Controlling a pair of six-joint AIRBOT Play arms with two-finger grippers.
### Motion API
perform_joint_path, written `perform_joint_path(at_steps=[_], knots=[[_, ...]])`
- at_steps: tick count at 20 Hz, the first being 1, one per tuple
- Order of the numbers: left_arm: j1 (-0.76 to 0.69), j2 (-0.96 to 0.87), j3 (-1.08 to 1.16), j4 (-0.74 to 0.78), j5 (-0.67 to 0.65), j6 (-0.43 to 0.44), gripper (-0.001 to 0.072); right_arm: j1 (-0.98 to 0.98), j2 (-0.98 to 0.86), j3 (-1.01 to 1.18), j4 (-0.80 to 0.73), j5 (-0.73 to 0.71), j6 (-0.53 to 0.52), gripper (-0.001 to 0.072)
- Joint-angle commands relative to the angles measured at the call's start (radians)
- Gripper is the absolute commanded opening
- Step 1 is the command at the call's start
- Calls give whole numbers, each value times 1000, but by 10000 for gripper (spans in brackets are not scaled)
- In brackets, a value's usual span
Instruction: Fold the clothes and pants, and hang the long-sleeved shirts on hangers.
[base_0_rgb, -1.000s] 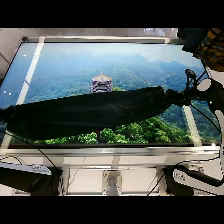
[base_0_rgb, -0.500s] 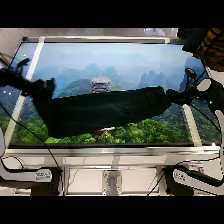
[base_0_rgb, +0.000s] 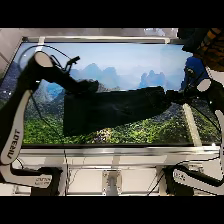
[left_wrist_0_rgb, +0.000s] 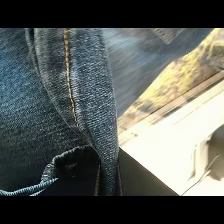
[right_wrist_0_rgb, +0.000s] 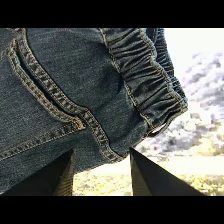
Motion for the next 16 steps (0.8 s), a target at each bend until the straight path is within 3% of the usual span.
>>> perform_joint_path(at_steps=[1,5,6,7,8,14,16], knots=[[-76,-83,0,-10,119,-82,19,1,1,0,-1,0,-6,378],[-141,-172,0,-17,206,-97,34,1,1,0,-1,0,-14,378],[-161,-187,0,-17,234,-96,154,1,1,0,0,0,-14,378],[-177,-198,0,-17,262,-96,343,1,1,0,0,0,-14,378],[-187,-205,0,-17,287,-96,460,1,1,0,1,2,-14,378],[-161,-193,0,-16,314,-95,479,1,1,0,24,31,-22,378],[-140,-175,0,-8,312,-88,476,1,1,0,153,80,-117,377]])
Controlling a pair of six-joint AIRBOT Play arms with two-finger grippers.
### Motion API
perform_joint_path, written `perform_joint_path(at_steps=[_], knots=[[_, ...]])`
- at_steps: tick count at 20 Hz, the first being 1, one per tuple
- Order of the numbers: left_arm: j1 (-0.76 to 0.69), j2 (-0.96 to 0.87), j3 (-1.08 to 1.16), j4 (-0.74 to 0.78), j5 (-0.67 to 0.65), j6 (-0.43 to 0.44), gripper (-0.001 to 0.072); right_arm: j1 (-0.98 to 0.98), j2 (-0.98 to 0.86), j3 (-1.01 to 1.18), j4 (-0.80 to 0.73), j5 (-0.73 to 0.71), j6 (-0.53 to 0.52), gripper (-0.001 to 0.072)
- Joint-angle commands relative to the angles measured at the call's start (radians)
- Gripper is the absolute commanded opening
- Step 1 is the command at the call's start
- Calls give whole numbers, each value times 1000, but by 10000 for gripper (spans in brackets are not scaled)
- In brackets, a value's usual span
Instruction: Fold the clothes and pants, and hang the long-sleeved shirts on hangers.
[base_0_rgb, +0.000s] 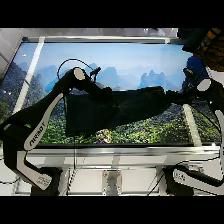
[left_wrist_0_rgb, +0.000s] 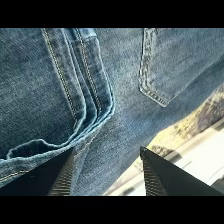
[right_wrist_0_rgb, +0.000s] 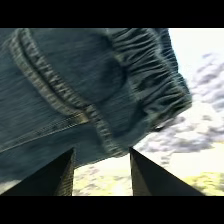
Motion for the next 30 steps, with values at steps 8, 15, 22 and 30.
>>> perform_joint_path(at_steps=[8,15,22,30], knots=[[154,176,-12,584,-239,-27,444,391,-44,4,351,-194,-201,377],[292,254,-244,632,-290,22,317,689,-356,298,126,-332,-32,300],[322,268,-381,520,-165,64,183,722,-637,585,115,-186,-4,30],[323,269,-381,520,-166,64,184,779,-772,693,111,-18,37,29]])
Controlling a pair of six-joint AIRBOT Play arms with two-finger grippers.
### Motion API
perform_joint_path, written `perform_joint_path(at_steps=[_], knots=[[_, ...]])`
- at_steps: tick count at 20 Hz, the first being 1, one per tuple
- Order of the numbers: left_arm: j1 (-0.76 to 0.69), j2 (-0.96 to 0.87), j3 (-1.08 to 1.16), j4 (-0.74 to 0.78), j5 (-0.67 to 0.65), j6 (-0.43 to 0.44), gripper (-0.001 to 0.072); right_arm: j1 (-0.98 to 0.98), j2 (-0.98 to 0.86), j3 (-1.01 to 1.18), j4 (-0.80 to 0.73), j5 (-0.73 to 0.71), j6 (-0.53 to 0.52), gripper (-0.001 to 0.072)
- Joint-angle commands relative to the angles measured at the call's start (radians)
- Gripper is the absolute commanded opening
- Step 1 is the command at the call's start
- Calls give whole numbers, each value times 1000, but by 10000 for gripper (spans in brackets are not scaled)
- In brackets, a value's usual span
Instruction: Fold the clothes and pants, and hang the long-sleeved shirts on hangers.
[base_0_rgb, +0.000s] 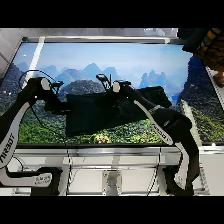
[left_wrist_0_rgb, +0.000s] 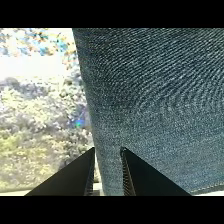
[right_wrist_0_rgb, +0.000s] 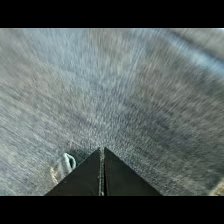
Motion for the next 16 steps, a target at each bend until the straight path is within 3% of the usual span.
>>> perform_joint_path(at_steps=[1,6,10,16], knots=[[1,1,-3,-5,4,1,184,12,-37,24,-10,124,12,30],[1,1,-3,-5,5,10,184,10,-31,24,-44,393,0,29],[8,1,-3,-1,5,16,184,10,33,24,-254,590,-15,29],[56,1,-5,2,4,33,184,5,169,24,-437,689,-14,29]])
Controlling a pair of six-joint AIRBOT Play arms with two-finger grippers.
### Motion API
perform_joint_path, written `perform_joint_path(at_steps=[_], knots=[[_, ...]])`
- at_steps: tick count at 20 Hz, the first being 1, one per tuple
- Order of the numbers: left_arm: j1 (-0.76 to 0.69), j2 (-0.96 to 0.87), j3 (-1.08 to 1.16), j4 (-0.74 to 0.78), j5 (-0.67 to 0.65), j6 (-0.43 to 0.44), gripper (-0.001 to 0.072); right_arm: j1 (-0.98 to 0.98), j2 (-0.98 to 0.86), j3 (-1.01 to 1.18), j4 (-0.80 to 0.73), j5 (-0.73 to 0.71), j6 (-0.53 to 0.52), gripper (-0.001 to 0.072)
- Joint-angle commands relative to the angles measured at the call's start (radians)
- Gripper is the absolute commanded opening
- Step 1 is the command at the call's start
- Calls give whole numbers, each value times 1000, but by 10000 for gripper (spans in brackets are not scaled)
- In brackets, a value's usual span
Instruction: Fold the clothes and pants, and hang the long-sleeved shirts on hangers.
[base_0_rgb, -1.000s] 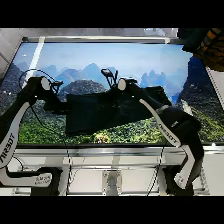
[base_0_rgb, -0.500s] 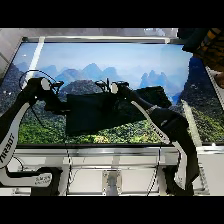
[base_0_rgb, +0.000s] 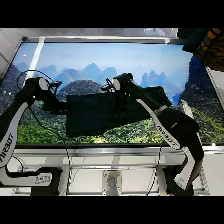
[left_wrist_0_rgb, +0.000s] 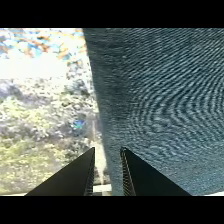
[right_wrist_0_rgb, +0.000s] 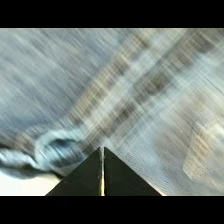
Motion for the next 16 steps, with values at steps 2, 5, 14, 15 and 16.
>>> perform_joint_path(at_steps=[2,5,14,15,16], knots=[[46,1,-10,0,-1,19,184,-18,59,1,-98,97,1,30],[74,1,-25,-4,-1,39,184,-26,60,1,-49,24,24,30],[122,1,-28,-123,19,83,184,112,-14,0,167,-484,129,29],[122,1,-28,-123,18,83,183,119,-34,0,161,-432,129,29],[122,1,-28,-123,17,83,184,120,-44,-2,150,-363,129,29]])
